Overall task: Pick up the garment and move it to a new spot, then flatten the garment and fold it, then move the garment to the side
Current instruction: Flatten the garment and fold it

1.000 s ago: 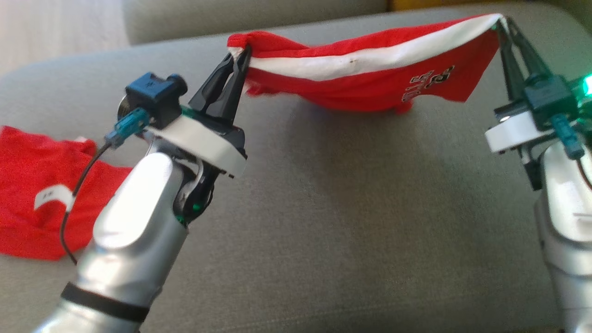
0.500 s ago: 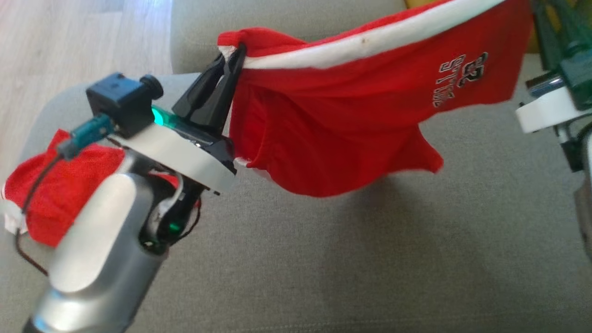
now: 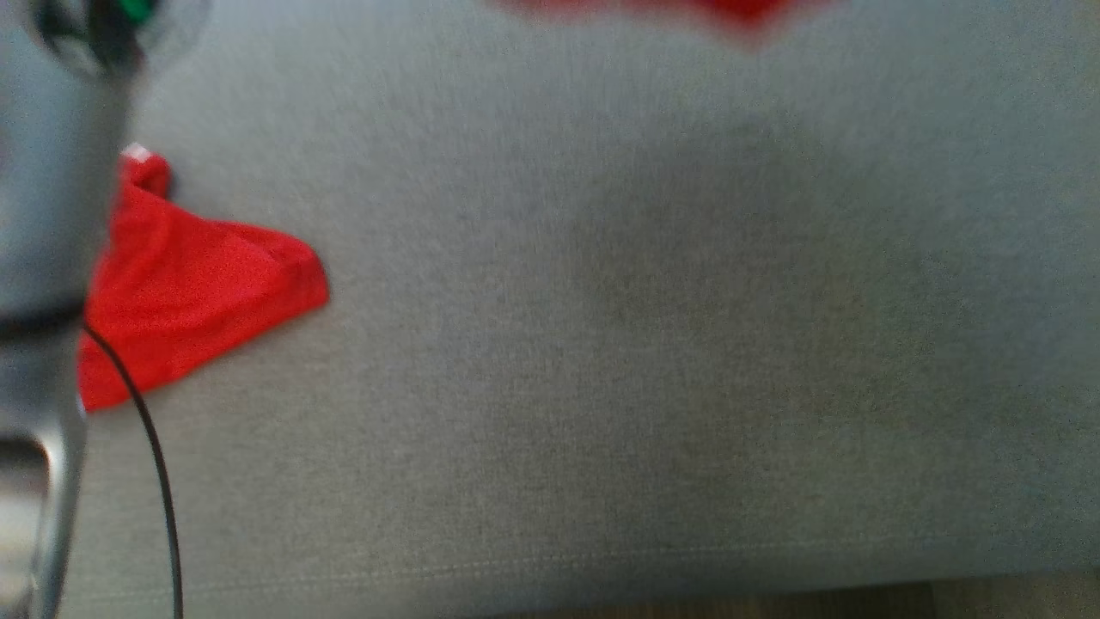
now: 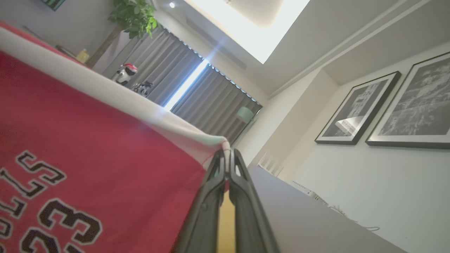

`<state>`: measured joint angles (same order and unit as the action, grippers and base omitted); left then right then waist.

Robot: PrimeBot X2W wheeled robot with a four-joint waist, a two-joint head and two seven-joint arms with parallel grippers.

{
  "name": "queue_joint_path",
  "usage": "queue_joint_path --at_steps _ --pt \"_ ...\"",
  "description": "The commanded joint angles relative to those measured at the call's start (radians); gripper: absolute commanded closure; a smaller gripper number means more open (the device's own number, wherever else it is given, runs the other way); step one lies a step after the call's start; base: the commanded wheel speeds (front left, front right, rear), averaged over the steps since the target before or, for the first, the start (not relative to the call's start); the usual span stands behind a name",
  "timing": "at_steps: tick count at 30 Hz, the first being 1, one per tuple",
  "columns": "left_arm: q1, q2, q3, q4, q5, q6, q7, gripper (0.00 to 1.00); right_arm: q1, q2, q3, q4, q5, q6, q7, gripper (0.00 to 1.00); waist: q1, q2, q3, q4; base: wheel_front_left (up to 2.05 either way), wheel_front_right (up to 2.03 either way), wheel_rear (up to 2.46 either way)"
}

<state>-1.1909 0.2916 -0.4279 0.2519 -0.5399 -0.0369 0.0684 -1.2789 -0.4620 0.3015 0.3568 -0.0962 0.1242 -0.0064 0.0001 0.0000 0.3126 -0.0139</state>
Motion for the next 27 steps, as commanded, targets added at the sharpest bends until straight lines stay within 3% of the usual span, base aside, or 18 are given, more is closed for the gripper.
queue_joint_path --at_steps 1,7,16,22,27 --pt "-0.076 0.028 0.046 0.025 0.028 -0.003 -0.045 1.00 -0.039 0.030 -0.024 0.030 -0.024 0.007 -0.037 1.00 -0.0001 0.0000 0.116 -0.012 0.00 0.00 0.00" --pt "-0.171 -0.029 0.038 0.212 0.032 -0.044 -0.195 1.00 -0.105 0.125 -0.078 0.207 -0.113 0.007 -0.167 1.00 -0.0001 0.0000 0.149 -0.004 0.00 0.00 0.00" --pt "-0.008 -0.086 -0.060 0.364 -0.003 -0.084 -0.276 1.00 0.073 0.177 -0.088 0.401 -0.128 0.007 -0.233 1.00 -0.0001 0.0000 0.122 0.005 0.00 0.00 0.00" --pt "0.182 -0.089 -0.145 0.436 -0.036 -0.092 -0.293 1.00 0.211 0.179 -0.005 0.556 -0.093 0.007 -0.249 1.00 -0.0001 0.0000 0.080 0.009 0.00 0.00 0.00" --pt "0.316 -0.070 -0.256 0.448 -0.054 -0.093 -0.297 1.00 0.281 0.178 0.148 0.685 -0.010 0.007 -0.251 1.00 -0.0001 0.0000 0.039 0.012 0.00 0.00 0.00"
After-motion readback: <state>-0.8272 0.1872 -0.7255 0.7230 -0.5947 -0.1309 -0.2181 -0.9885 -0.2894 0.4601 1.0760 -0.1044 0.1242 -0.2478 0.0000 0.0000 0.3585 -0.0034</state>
